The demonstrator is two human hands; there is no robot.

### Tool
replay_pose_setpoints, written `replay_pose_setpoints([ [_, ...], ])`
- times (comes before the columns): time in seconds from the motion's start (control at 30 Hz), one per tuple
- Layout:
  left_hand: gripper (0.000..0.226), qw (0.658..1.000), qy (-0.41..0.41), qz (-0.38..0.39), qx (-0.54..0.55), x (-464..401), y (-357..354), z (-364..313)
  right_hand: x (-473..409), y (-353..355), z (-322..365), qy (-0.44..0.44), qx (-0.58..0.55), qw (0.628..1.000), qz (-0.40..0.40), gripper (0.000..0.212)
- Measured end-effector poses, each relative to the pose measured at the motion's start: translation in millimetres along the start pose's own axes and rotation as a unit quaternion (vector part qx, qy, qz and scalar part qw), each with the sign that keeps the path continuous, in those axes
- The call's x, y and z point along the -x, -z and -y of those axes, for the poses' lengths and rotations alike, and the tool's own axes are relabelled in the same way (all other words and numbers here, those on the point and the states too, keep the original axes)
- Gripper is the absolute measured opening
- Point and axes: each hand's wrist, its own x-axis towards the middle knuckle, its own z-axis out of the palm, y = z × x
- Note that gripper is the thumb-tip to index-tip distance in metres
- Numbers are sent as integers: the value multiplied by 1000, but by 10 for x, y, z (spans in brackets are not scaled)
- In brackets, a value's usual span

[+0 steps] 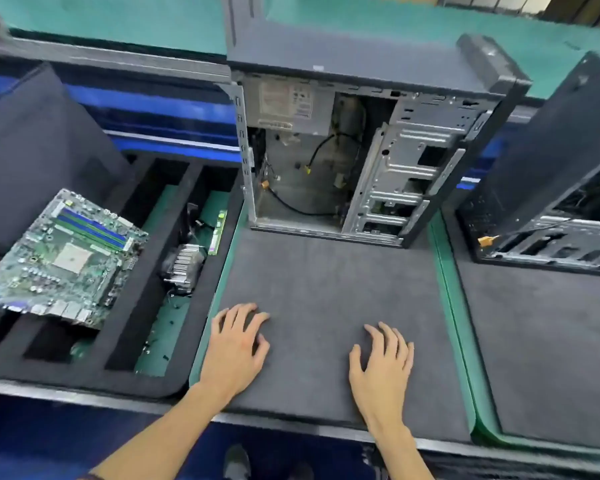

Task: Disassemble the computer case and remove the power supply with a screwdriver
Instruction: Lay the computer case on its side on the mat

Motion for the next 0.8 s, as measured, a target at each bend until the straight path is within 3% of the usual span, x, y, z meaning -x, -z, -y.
replay_pose_setpoints([
  [0.1, 34, 1000, -20, -10, 4, -11, 86, -37, -29, -2, 172, -13, -53, 998, 16, 33],
  [0.23, 33, 999, 0, 1, 36, 41, 303, 57, -47, -23, 590, 39, -91, 994, 51, 24],
  [0.43, 30, 993, 69, -69, 68, 382, 986, 761, 142, -245, 1904, 162, -166, 967, 106, 15],
  [0.6, 29, 974, 160, -147, 57, 1045, 1653, 1684, 654, -495, 3278, 293, -210, 924, 130, 15],
  [0.8, 27, 922, 313, -226, 32, 2119, 2361, 2780, 1593, -815, 4776, 442, -254, 841, 182, 12],
])
